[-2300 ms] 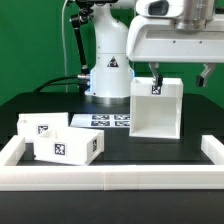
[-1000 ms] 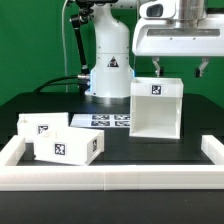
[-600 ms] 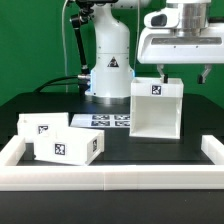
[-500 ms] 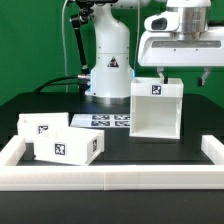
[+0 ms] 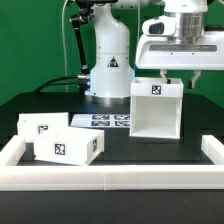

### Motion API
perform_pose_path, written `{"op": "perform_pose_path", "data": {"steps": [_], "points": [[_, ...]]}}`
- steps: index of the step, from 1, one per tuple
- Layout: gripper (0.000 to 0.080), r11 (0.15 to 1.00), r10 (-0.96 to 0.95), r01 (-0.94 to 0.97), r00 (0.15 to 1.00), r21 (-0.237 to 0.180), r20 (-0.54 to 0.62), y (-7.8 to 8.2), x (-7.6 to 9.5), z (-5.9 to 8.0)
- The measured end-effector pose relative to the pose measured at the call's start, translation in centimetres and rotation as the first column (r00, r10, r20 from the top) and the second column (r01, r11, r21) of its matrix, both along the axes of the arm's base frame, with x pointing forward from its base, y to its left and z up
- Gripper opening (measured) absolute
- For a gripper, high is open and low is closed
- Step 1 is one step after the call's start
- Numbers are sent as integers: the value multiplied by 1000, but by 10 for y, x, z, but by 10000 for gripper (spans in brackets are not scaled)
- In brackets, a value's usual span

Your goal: Assemble drawer

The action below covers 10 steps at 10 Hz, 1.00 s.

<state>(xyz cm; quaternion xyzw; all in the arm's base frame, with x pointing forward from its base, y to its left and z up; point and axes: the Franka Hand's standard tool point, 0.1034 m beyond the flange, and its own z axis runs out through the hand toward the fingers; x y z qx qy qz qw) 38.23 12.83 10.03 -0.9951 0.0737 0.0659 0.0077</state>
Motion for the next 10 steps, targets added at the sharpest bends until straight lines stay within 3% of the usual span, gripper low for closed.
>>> {"op": "perform_pose_path", "data": {"steps": [2, 3, 4, 10], "points": [[102, 1000, -1, 1, 1000, 1, 2, 0, 1, 0], [102, 1000, -1, 1, 1000, 1, 2, 0, 1, 0], [36, 1000, -1, 1, 1000, 1, 2, 0, 1, 0], [36, 1000, -1, 1, 1000, 1, 2, 0, 1, 0]]}}
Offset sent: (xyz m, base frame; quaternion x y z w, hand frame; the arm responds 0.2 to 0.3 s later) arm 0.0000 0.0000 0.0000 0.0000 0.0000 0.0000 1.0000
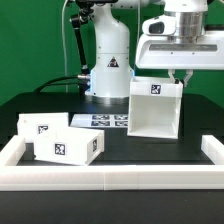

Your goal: Assemble drawer

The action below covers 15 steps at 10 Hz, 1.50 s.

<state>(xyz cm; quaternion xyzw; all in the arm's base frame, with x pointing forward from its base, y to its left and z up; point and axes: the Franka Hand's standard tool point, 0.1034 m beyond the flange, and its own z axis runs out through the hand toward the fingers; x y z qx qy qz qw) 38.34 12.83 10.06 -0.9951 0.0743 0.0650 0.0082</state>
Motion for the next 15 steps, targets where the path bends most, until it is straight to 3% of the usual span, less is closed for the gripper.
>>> {"op": "perform_pose_path", "data": {"steps": [1, 8, 12, 15], "points": [[36, 1000, 4, -4, 1000, 2, 0, -1, 2, 0], [38, 998, 38, -42, 997, 51, 68, -4, 84, 0], [38, 995, 64, -72, 990, 65, 124, 2, 113, 1], [38, 994, 74, -83, 989, 66, 128, 2, 115, 1]]}}
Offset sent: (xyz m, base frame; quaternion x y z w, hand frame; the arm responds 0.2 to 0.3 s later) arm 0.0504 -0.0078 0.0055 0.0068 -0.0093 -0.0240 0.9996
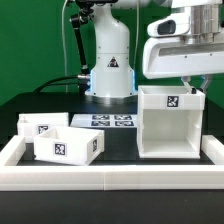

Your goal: Assemble drawer

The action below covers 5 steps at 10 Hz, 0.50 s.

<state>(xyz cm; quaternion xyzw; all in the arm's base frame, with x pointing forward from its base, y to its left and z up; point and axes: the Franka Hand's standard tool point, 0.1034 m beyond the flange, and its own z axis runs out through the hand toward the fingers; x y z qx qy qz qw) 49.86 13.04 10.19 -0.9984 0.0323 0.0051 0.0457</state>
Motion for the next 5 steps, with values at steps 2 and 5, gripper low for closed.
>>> {"op": "perform_pose_path", "data": {"steps": [2, 5], "points": [[38, 1000, 0, 0, 1000, 0, 0, 0, 0, 0], [38, 1000, 7, -7, 1000, 2, 15, -14, 22, -1]]}}
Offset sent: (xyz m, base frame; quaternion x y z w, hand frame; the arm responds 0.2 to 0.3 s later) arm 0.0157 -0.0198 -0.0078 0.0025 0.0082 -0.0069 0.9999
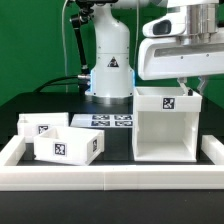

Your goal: Assemble drawer

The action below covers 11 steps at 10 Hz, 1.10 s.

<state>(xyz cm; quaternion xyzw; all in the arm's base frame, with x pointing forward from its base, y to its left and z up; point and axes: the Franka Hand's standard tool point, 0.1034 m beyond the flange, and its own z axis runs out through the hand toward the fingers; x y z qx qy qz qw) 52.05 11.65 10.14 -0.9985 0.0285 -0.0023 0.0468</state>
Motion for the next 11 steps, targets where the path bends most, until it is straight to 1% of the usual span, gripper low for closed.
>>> {"op": "perform_pose_path", "data": {"steps": [1, 3, 4, 5, 7, 11], "points": [[38, 1000, -4, 4, 1000, 3, 19, -4, 19, 0], [38, 1000, 4, -4, 999, 5, 41, -11, 42, 0], [38, 1000, 12, -12, 998, 7, 59, -13, 59, 1], [39, 1000, 17, -17, 997, 8, 73, -14, 71, 1], [39, 1000, 26, -26, 996, 9, 84, -15, 79, 1], [41, 1000, 27, -28, 996, 8, 83, -15, 79, 1]]}}
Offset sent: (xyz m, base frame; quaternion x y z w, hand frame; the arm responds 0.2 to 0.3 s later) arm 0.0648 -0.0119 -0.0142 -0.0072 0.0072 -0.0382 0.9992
